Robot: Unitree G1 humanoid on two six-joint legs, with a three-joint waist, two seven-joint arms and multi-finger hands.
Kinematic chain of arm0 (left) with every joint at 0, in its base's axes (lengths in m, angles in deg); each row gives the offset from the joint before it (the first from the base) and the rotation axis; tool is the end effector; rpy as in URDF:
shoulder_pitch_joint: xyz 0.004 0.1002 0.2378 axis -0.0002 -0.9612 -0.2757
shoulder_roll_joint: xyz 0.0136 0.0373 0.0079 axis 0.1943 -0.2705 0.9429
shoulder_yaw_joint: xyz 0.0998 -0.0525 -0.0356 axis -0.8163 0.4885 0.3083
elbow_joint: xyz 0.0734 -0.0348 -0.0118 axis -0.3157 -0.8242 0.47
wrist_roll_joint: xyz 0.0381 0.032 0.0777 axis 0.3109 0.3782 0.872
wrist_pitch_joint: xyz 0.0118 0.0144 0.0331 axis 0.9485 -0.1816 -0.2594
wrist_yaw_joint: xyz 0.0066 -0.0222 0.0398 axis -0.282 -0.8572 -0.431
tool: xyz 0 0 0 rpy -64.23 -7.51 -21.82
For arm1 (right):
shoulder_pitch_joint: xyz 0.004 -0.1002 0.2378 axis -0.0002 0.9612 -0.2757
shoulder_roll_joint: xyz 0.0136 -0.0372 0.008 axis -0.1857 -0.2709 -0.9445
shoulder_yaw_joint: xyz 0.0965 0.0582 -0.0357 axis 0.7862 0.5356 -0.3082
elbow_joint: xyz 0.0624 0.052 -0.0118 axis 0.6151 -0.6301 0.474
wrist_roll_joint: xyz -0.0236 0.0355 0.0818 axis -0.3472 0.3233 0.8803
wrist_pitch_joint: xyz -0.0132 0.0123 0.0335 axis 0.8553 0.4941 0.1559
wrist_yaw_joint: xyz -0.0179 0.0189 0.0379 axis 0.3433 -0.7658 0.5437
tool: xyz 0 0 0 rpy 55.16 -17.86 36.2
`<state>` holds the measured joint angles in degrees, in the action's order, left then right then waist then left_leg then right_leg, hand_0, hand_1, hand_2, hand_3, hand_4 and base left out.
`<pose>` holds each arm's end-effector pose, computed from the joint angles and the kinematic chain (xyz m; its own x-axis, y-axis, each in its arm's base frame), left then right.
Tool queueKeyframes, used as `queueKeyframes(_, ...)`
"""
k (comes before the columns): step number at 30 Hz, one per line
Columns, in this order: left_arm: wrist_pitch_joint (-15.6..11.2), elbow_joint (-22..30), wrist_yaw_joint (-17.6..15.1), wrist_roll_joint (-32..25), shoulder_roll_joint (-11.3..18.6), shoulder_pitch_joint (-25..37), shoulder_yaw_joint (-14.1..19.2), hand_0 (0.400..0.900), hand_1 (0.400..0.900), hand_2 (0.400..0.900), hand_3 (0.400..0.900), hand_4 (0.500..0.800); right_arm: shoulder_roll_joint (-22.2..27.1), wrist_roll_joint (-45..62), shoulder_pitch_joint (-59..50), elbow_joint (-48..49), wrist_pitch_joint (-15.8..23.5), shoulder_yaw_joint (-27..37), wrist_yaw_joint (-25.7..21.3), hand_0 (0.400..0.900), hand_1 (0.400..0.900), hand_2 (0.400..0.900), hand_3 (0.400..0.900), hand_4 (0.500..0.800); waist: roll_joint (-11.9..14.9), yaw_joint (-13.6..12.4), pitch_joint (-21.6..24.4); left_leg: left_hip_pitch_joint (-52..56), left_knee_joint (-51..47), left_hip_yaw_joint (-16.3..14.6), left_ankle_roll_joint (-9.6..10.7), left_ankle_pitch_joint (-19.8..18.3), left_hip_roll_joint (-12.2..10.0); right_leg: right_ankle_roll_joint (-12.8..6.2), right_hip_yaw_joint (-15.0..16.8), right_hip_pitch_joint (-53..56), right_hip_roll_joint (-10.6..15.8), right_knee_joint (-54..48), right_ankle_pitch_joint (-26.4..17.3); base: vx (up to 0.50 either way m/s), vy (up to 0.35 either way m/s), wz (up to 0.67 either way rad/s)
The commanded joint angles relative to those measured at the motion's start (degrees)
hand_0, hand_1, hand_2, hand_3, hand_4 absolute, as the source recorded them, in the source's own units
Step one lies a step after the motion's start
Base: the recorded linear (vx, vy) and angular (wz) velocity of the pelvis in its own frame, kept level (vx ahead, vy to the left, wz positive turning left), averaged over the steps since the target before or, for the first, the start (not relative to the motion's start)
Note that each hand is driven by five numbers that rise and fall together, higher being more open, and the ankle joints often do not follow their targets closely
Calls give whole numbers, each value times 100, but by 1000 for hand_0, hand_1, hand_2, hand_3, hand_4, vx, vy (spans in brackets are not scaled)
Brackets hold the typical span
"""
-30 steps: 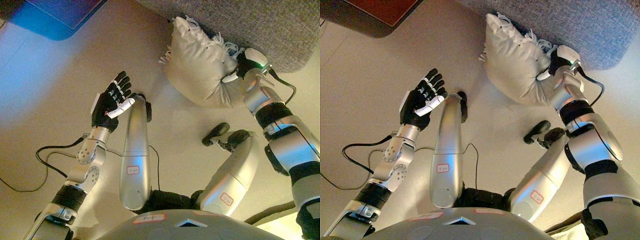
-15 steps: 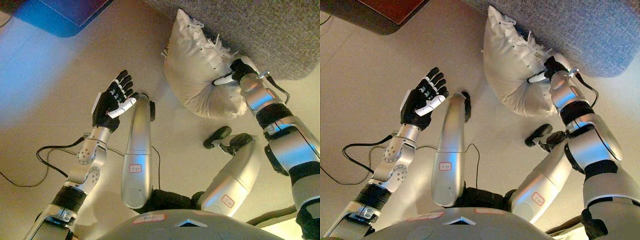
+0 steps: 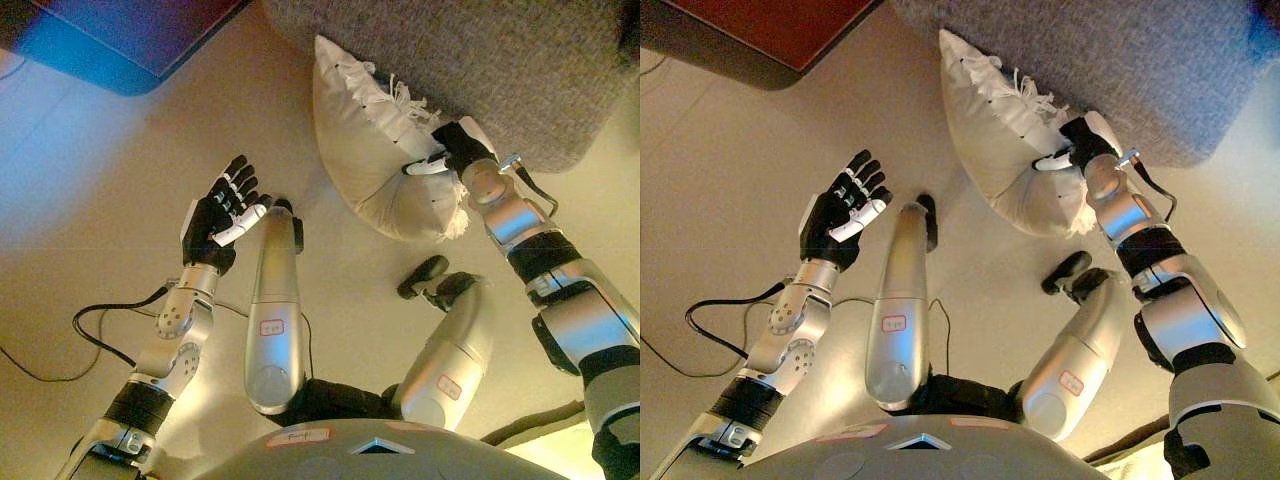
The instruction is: Pick up the pillow and put it on the sofa.
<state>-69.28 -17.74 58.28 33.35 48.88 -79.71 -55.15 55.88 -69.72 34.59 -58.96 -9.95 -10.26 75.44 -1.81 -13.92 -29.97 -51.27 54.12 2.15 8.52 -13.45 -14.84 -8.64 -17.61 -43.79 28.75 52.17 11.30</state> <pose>0.1829 0.2184 0.0251 0.9991 -0.0419 0.0079 0.0427 0.9833 -0.1769 0.3277 -0.2179 0.1058 0.9707 -0.0615 -0.2323 -0.1394 0.6433 -0.7528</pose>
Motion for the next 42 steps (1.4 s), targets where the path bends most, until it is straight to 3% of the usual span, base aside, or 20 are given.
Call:
queueKeyframes(1, -227, 375, -79, 345, 74, 114, 271, 900, 900, 900, 900, 800, 760, -191, -487, 1046, 932, 756, -328, 400, 400, 400, 400, 500, 253, 21, 18, 969, -1268, -396, -353, 548, -15, 79, -303, 638, -63, -1063, -672, 44, -50, -14)
queueKeyframes(5, 94, 106, -85, 309, -111, -11, 533, 900, 900, 900, 900, 800, 891, -455, 365, 1978, 1221, 1137, -417, 400, 400, 400, 400, 500, 511, 102, 123, 2084, -2227, -680, -323, 837, 80, 3, -686, 1942, -304, -2353, -965, 64, -46, -13)
queueKeyframes(10, 228, -171, -151, 525, -249, -70, 673, 900, 900, 900, 900, 800, 947, -638, 1384, 3120, 1526, 1543, -346, 400, 400, 400, 400, 500, 622, 320, 417, 2779, -2896, -918, -336, 1133, 95, 2, -868, 2712, -524, -3241, -1294, 65, -23, -11)
queueKeyframes(19, 576, -772, -166, 909, -677, -172, 864, 900, 900, 900, 900, 800, 703, -672, 3282, 4978, 2273, 2446, 209, 400, 400, 400, 400, 500, 658, 816, 1209, 4416, -4317, -1542, -330, 1261, 205, -333, -771, 3904, -747, -4607, -1896, 120, 23, -14)
queueKeyframes(23, 674, -1019, -146, 932, -824, -237, 979, 900, 900, 900, 900, 800, 643, -446, 3674, 5448, 2447, 2843, 467, 400, 400, 400, 400, 500, 651, 911, 1547, 4859, -4805, -1797, -355, 1302, 302, -464, -837, 4120, -739, -4813, -2136, 127, 37, -1)
queueKeyframes(29, 682, -1333, -63, 1157, -935, -419, 1228, 900, 900, 900, 900, 800, 711, -4, 3930, 5835, 2500, 3365, 937, 400, 400, 400, 400, 500, 678, 942, 1882, 5211, -5085, -1883, -406, 1252, 444, -503, -902, 4257, -747, -4781, -2212, 117, 36, 12)
queueKeyframes(33, 747, -1430, 185, 1217, -832, -469, 1357, 900, 900, 900, 900, 800, 929, 437, 3793, 5679, 2085, 3464, 1446, 400, 400, 400, 400, 500, 749, 843, 2035, 5378, -5212, -1861, -414, 1205, 498, -526, -1010, 4372, -736, -4827, -2245, 122, 6, 13)
queueKeyframes(37, 861, -1313, 521, 1343, -561, -515, 1391, 900, 900, 900, 900, 800, 1305, 786, 3123, 4709, 1679, 3170, 1772, 400, 400, 400, 400, 500, 908, 604, 2114, 5478, -5267, -1763, -375, 1190, 489, -510, -1188, 4507, -754, -4838, -2261, 148, -78, 20)
queueKeyframes(41, 1098, -738, 758, 1363, -197, -687, 1369, 900, 900, 900, 900, 800, 1746, 947, 2197, 3183, 1835, 2726, 1981, 400, 400, 400, 400, 500, 1044, 272, 2131, 5490, -5331, -1579, -330, 1224, 479, -456, -1382, 4684, -851, -4897, -2165, 147, -78, 22)
queueKeyframes(42, 1148, -620, 802, 1343, -120, -749, 1390, 900, 900, 900, 900, 800, 1855, 1002, 2002, 2754, 1899, 2588, 2112, 400, 400, 400, 400, 500, 1039, 191, 2153, 5562, -5380, -1468, -278, 1145, 442, -521, -1340, 4767, -924, -4910, -2087, 211, -81, 28)
